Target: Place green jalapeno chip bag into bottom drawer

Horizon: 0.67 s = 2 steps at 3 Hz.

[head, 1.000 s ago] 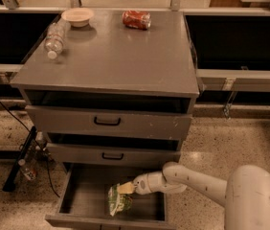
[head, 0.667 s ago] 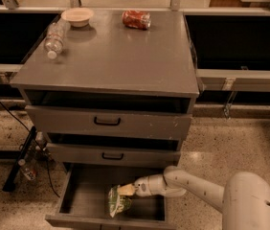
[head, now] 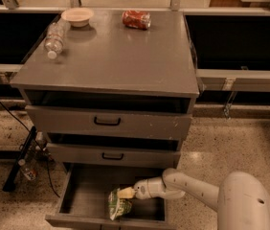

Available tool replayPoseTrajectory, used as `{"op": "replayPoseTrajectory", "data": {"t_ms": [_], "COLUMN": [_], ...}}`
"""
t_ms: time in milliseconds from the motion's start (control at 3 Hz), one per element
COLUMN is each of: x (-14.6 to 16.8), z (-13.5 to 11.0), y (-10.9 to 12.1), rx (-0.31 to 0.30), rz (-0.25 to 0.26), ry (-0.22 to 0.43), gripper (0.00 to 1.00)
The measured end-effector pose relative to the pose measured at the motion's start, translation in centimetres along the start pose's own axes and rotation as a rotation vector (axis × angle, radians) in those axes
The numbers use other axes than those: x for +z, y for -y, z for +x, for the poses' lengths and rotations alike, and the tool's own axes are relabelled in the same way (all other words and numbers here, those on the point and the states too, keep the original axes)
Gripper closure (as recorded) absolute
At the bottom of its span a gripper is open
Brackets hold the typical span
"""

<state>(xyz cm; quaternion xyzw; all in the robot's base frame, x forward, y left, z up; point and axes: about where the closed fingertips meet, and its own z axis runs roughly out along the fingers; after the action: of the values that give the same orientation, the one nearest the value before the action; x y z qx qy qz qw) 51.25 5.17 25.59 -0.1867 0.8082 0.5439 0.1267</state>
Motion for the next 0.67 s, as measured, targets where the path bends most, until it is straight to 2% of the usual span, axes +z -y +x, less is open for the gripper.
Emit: {"op": "replayPoseTrajectory", "data": {"t_ms": [333, 667], "x": [0.82, 0.83], "z": [2.33, 2.32], "y": [1.30, 1.31], "rx": [0.035, 0.035], "rz": [-0.006, -0.006], "ry": [-0.020, -0.019], "gripper": [1.00, 1.00]}}
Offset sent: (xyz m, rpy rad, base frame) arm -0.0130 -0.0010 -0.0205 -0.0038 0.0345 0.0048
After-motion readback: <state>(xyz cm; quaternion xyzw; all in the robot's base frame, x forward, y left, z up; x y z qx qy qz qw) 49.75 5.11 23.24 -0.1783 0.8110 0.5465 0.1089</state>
